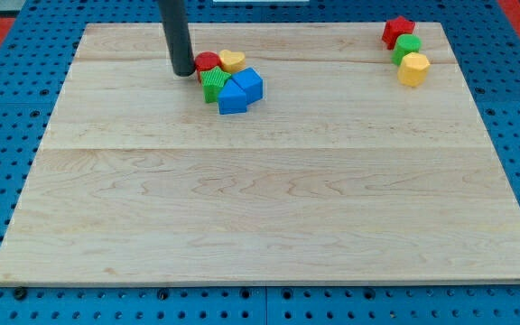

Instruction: Push the red circle to the top right of the yellow heart

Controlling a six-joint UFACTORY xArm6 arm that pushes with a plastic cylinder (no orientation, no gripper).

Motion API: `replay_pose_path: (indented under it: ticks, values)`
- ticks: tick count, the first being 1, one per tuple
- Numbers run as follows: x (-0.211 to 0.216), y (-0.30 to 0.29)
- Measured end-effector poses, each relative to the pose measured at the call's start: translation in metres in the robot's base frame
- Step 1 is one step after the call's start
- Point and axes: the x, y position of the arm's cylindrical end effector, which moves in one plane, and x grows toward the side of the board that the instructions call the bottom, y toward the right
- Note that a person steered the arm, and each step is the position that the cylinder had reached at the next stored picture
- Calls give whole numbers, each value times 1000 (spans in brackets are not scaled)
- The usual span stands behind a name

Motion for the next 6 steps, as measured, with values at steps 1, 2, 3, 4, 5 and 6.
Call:
replay_pose_path:
  ticks: [1, 2, 3, 4, 5, 6]
  values:
    - [-34, 20]
    - [-39, 31]
    - [-36, -14]
    - [-19, -14]
    - [-19, 17]
    - [-20, 28]
